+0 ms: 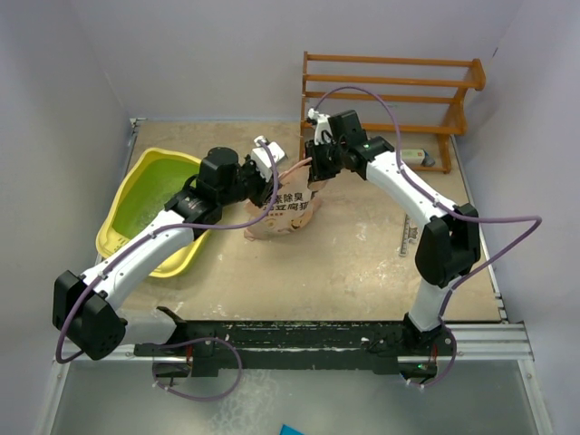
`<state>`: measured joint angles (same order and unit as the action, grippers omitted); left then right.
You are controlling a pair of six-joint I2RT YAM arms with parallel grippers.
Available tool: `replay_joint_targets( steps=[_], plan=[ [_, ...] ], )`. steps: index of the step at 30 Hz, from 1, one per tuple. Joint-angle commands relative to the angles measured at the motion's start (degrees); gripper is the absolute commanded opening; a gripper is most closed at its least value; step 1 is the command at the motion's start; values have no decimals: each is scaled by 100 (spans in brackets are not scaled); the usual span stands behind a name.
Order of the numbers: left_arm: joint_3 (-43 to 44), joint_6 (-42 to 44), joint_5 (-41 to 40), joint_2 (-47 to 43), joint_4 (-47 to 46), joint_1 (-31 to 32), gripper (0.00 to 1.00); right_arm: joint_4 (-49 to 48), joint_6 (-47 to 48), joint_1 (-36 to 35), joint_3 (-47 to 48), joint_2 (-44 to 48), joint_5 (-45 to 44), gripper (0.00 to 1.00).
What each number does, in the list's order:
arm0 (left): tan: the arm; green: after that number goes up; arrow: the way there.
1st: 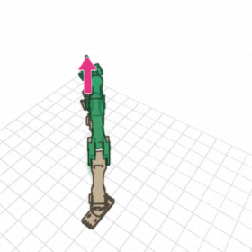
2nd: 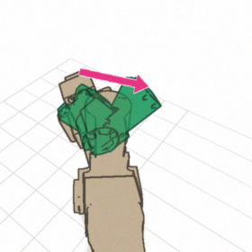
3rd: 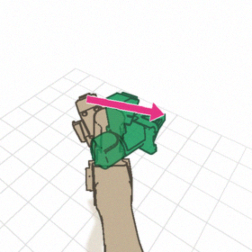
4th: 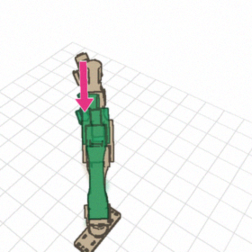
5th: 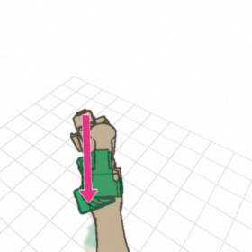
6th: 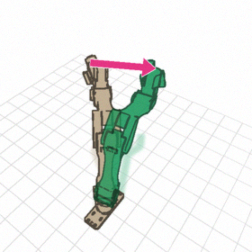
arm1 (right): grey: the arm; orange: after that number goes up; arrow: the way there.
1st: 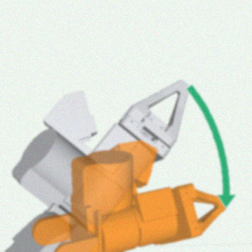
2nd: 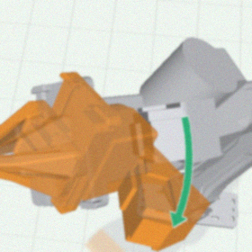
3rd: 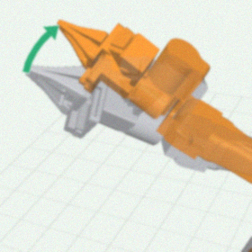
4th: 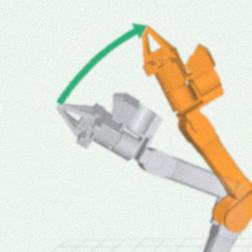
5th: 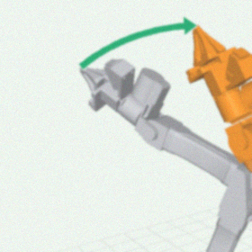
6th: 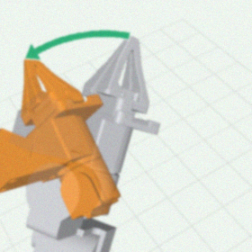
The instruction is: Fill the litter box with clean litter
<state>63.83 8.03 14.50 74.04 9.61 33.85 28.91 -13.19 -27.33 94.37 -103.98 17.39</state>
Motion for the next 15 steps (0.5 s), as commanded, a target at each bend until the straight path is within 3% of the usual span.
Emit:
replay_joint_targets(
  steps=[1, 15],
  plan=[
    [23, -115, 176, -41, -361, 31, 24, 458, -16, -88, -465, -220, 196, 0],
    [-121, -174, 305, -82, -253, 29, 24, 61, -732, -45, -376, -395, 1208, 0]
  ],
)
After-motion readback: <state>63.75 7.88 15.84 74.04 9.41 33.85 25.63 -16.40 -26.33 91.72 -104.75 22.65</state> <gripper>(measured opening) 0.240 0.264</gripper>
